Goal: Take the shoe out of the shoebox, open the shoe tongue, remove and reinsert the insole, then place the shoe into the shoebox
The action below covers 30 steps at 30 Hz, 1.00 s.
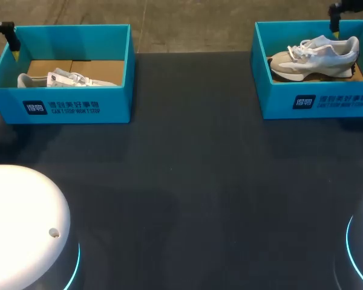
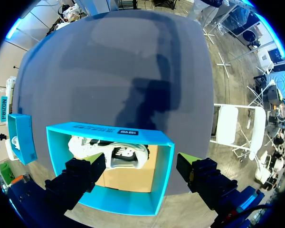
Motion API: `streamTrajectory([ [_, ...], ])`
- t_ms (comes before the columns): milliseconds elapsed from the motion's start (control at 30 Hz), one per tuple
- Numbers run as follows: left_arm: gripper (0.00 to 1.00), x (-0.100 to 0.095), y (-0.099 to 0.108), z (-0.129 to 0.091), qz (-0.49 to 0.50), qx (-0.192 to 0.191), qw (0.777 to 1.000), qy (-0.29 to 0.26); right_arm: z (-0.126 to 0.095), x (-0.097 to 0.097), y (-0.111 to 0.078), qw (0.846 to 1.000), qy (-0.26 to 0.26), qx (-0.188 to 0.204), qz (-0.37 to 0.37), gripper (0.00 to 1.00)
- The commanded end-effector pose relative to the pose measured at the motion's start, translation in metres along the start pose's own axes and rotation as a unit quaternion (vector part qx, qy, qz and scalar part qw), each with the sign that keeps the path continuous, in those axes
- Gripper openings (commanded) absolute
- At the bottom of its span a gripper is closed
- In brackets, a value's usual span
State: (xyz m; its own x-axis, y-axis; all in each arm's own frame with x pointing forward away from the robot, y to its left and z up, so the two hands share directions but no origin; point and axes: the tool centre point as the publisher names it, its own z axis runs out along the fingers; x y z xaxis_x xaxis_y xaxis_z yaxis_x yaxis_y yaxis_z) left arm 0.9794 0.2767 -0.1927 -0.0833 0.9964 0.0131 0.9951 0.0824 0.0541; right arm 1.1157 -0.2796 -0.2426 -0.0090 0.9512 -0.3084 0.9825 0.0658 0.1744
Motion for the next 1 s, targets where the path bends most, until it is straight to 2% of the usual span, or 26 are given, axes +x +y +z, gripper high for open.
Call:
streamTrajectory([
  [33,1.00,0.000,0.000,0.000,0.000,0.000,1.000,0.001,0.024,-0.005,0.016,1.000,-0.002,0.007,0.001,1.00],
  [433,1.00,0.000,0.000,0.000,0.000,0.000,1.000,0.001,0.057,-0.002,0.033,1.000,0.000,0.021,-0.011,1.00],
  [467,1.00,0.000,0.000,0.000,0.000,0.000,1.000,0.001,0.059,-0.003,0.034,1.000,0.001,0.022,-0.012,0.96],
  [600,1.00,0.000,0.000,0.000,0.000,0.000,1.000,0.001,0.067,-0.005,0.038,1.000,0.002,0.026,-0.012,0.92],
  [700,1.00,0.000,0.000,0.000,0.000,0.000,1.000,0.001,0.073,-0.007,0.042,0.999,0.000,0.030,-0.013,0.82],
  [833,1.00,0.000,0.000,0.000,0.000,0.000,1.000,0.001,0.081,-0.012,0.045,0.999,0.001,0.038,-0.015,0.60],
  [933,1.00,0.000,0.000,0.000,0.000,0.000,1.000,0.001,0.086,-0.015,0.047,0.999,0.002,0.044,-0.015,0.65],
  [1000,1.00,0.000,0.000,0.000,0.000,0.000,1.000,0.001,0.089,-0.017,0.047,0.999,0.002,0.048,-0.016,0.65],
])
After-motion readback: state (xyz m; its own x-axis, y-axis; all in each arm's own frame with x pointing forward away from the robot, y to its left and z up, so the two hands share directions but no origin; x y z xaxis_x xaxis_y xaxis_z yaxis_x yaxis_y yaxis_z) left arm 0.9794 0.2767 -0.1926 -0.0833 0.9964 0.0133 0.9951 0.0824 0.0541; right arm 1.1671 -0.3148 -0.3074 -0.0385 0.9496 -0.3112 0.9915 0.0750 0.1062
